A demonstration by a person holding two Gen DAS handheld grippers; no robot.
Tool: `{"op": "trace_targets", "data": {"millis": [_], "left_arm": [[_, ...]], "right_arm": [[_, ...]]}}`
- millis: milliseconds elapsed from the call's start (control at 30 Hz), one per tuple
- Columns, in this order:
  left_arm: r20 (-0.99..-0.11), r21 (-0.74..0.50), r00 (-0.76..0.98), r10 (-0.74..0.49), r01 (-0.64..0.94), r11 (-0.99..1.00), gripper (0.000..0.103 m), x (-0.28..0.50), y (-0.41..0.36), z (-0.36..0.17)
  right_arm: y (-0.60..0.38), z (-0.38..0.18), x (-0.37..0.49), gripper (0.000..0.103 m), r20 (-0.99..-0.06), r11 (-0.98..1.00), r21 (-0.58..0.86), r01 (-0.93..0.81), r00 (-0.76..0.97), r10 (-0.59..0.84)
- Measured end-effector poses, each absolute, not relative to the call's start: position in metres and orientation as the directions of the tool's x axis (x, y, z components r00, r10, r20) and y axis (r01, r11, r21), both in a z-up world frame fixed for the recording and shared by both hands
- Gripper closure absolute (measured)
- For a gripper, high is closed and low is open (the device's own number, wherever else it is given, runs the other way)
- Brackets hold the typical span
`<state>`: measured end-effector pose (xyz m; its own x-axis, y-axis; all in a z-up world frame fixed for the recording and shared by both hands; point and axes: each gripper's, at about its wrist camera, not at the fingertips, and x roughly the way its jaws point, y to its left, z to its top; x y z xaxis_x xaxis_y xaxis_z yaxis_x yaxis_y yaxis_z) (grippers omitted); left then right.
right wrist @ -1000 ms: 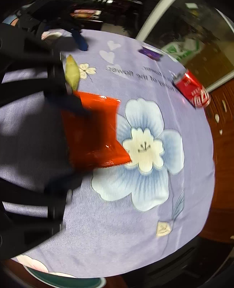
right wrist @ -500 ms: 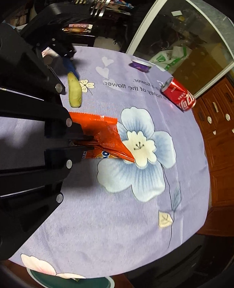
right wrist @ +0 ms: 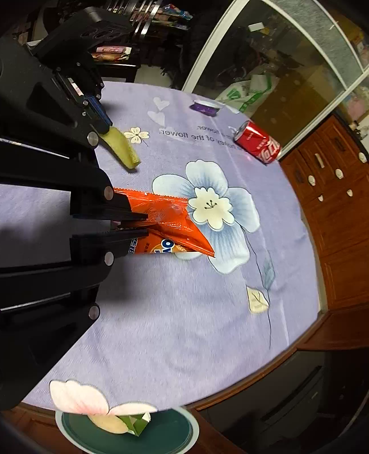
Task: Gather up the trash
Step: 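Grasp the yellow-green cucumber peel with the left tool, then carry the snack bag and cucumber peel over the teal bin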
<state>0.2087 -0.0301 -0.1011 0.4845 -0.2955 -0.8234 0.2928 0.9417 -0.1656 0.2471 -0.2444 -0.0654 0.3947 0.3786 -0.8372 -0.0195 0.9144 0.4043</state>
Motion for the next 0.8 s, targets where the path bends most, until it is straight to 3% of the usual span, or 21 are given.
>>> {"op": "trace_targets", "data": {"millis": [800], "left_arm": [[-0.790,-0.112,0.484,-0.376,0.489,0.865,0.099,0.194,-0.181,-0.034]], "right_arm": [[-0.414,-0.019,0.161,0.097,-0.722,0.846,0.510,0.154,0.611,0.324]]}}
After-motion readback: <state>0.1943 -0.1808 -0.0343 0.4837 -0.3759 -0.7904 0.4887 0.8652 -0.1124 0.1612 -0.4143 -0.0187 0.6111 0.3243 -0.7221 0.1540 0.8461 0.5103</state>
